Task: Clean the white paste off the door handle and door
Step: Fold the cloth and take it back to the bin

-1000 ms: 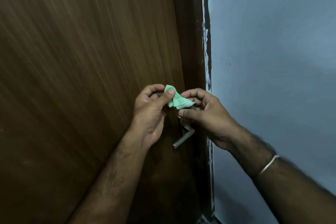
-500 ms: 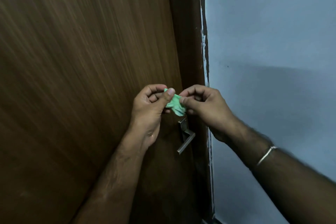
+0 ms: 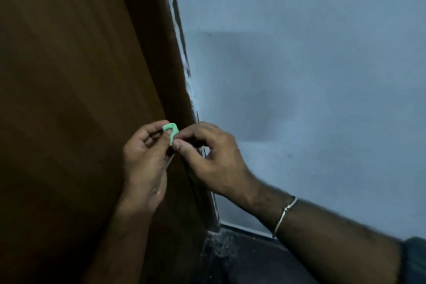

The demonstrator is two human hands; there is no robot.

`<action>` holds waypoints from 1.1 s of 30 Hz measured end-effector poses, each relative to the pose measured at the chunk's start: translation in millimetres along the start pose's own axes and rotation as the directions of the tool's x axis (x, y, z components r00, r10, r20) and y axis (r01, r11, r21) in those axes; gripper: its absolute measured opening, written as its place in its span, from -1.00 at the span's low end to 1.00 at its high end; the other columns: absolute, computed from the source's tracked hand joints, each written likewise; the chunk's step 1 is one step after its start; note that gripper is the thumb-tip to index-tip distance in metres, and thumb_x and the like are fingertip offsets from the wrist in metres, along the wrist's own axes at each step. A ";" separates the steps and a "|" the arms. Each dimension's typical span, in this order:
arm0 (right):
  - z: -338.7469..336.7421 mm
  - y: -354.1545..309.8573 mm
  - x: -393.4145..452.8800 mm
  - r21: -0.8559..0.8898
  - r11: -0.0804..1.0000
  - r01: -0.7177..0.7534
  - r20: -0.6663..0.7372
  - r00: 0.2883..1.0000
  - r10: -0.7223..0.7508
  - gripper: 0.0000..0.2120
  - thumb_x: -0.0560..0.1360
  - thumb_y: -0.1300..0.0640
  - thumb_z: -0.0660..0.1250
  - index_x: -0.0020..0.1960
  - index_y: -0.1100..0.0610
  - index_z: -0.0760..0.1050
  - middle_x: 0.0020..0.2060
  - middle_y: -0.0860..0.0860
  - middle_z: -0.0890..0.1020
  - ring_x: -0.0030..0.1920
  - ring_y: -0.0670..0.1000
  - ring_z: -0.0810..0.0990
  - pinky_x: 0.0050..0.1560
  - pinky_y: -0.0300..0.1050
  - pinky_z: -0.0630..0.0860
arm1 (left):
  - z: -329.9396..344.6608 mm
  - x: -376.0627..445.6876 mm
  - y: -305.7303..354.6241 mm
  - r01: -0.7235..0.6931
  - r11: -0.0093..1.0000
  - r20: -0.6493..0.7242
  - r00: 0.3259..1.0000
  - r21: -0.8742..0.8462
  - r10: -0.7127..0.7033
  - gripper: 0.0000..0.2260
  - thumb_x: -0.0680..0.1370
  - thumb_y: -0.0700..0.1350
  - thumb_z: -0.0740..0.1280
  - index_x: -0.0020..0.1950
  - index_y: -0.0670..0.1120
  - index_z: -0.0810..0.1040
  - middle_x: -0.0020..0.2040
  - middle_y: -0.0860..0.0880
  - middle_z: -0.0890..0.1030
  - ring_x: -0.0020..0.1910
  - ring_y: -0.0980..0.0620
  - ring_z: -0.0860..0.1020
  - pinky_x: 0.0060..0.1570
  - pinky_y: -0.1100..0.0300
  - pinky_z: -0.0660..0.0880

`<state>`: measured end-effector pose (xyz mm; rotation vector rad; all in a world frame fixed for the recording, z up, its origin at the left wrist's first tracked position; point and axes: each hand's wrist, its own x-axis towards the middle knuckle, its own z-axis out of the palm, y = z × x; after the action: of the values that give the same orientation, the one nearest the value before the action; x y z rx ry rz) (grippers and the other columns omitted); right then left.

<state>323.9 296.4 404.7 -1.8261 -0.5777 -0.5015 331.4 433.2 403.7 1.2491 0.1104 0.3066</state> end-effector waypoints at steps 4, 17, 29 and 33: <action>-22.5 10.9 -13.7 0.035 0.996 -0.080 -0.139 0.987 0.084 -0.92 0.48 0.19 0.45 -0.03 0.16 0.68 -0.10 -0.03 0.68 -0.05 -0.10 0.63 -0.02 -0.13 0.61 | 25.7 -9.0 -15.1 0.056 0.997 0.097 0.994 -0.059 -0.050 -0.77 0.58 -0.33 0.32 -0.05 -0.04 0.68 -0.08 -0.06 0.73 -0.04 0.03 0.71 -0.13 0.24 0.61; -150.5 61.4 -49.5 0.372 0.867 -0.331 -0.463 0.744 0.482 -0.73 0.35 0.40 0.46 -0.29 0.02 0.62 -0.14 0.02 0.66 -0.10 -0.04 0.69 -0.04 -0.09 0.64 | 164.1 -41.9 -76.7 0.167 0.986 0.481 0.866 -0.018 -0.138 -0.85 0.53 -0.09 0.37 0.04 -0.12 0.62 -0.04 -0.07 0.71 0.01 0.00 0.69 -0.02 0.16 0.61; -247.0 153.0 -201.5 0.721 0.611 -0.325 -0.526 0.317 0.789 -0.81 0.54 0.22 0.36 0.12 0.05 0.62 0.00 -0.03 0.67 -0.02 -0.06 0.69 0.12 0.06 0.63 | 284.9 -131.2 -234.7 0.272 0.909 0.643 0.644 0.316 -0.415 -0.80 0.50 -0.44 0.37 -0.06 -0.15 0.60 -0.17 -0.04 0.71 -0.11 -0.01 0.68 0.02 0.13 0.63; -272.6 188.9 -271.9 0.720 0.561 -0.408 -0.551 0.156 0.820 -0.80 0.52 0.28 0.40 0.11 0.12 0.66 -0.01 0.06 0.73 0.00 0.00 0.70 0.12 -0.03 0.63 | 305.2 -174.6 -310.4 0.262 0.835 0.598 0.598 0.483 -0.533 -0.74 0.46 -0.40 0.45 -0.15 -0.02 0.66 -0.15 0.04 0.70 -0.01 -0.13 0.64 0.09 0.01 0.59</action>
<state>207.6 -54.3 186.7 -0.9692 0.8092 -0.5552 292.9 16.2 192.6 1.5764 -0.2420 -0.6588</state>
